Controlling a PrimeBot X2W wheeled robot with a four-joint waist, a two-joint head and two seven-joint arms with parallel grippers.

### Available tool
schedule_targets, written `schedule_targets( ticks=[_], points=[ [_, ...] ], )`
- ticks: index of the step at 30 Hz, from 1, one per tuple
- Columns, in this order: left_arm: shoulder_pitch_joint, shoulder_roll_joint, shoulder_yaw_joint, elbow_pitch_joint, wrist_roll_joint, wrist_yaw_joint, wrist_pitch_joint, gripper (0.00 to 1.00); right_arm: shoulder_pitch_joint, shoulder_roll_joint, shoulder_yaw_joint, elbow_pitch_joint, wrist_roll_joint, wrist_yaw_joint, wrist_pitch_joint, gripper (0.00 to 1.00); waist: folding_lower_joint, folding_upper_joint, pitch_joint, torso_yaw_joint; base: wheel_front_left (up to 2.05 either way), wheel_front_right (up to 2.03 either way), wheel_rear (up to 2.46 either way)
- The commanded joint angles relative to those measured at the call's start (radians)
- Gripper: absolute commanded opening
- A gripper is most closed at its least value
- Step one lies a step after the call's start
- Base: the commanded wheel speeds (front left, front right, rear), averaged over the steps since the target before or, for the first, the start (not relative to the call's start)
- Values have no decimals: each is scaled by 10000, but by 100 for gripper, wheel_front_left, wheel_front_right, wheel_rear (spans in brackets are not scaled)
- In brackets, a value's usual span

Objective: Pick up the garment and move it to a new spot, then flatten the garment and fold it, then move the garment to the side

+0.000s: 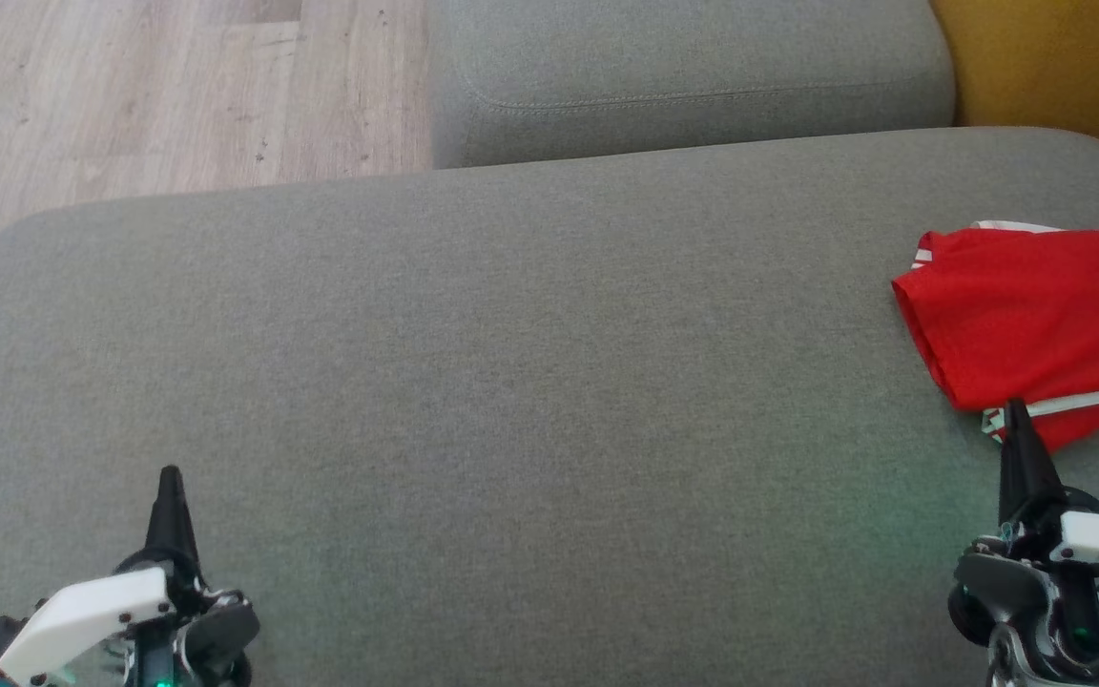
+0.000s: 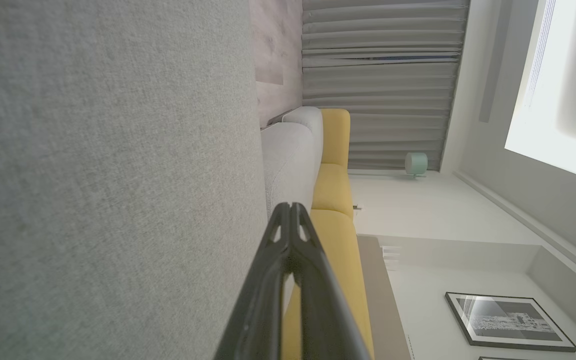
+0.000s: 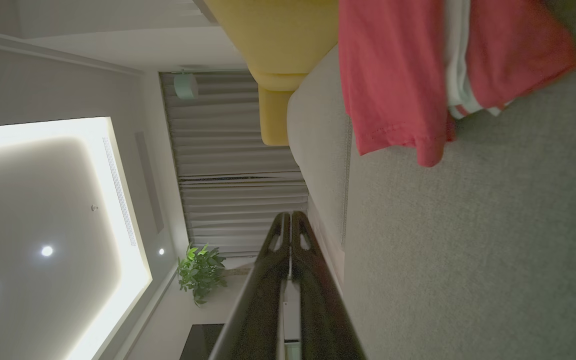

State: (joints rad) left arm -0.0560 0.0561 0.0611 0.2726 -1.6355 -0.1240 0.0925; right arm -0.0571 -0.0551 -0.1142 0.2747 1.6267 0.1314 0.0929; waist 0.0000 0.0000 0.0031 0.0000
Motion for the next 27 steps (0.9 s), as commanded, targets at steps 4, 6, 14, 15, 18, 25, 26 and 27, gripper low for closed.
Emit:
schedule_targets(
  ticks=[4,6,14,15,18,25,26,27],
  points=[
    [-504,71,351,-282,123,-67,65,0,-494,-62,153,-307,-58,-7,83,0,0,0,0,0,0,0,0],
    [-504,68,356,-282,127,-67,69,0,-494,-59,149,-307,-61,-7,87,0,0,0,0,0,0,0,0],
    [-506,57,372,-281,141,-67,82,0,-496,-49,135,-306,-73,-7,98,0,0,0,0,0,0,0,0],
    [-506,55,374,-281,142,-67,84,0,-496,-47,133,-306,-75,-7,100,0,0,0,0,0,0,0,0],
    [-506,51,380,-281,148,-67,89,0,-496,-44,127,-306,-79,-7,104,0,0,0,0,0,0,0,0],
    [-508,41,395,-280,160,-67,101,0,-498,-35,114,-305,-90,-7,114,0,0,0,0,0,0,0,0],
    [-508,39,397,-280,161,-67,102,0,-498,-34,113,-305,-91,-7,116,0,0,0,0,0,0,0,0],
    [-508,38,399,-280,163,-67,104,0,-498,-32,111,-305,-93,-7,117,0,0,0,0,0,0,0,0]
  ],
)
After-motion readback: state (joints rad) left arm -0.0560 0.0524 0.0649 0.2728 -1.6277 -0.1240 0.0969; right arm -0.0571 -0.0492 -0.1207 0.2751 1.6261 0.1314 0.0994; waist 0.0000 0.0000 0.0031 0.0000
